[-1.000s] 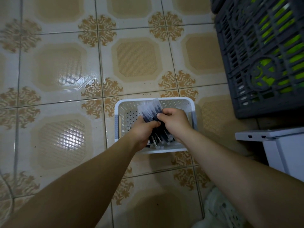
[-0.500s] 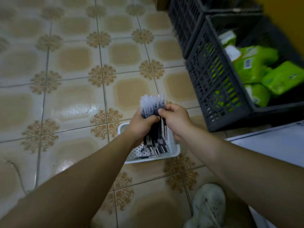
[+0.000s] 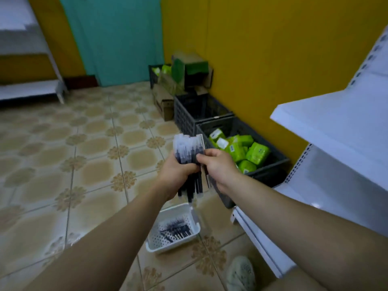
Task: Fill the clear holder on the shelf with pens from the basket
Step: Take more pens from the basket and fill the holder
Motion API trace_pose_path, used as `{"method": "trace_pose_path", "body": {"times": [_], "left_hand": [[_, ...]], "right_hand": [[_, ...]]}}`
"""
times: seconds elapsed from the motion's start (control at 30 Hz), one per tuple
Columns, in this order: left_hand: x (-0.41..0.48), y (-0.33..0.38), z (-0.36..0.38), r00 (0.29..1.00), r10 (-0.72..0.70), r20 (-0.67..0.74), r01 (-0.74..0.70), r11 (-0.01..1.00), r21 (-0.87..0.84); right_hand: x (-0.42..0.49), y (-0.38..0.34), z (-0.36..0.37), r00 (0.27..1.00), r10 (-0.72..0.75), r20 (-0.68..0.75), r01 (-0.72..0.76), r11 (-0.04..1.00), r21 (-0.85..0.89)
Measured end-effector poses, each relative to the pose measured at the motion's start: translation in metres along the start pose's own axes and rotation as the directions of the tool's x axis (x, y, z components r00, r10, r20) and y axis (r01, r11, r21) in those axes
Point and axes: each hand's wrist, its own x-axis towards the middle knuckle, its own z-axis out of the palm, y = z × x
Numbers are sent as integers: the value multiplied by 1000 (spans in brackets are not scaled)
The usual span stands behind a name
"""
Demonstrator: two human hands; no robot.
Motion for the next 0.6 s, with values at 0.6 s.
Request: {"method": "trace_pose_path", "body": {"times": [0.6], "left_hand": [[-88, 180, 148, 828, 455, 327, -538, 809, 236]], "right_hand": [[-178, -147, -162, 828, -514, -222, 393, 816, -424]]}}
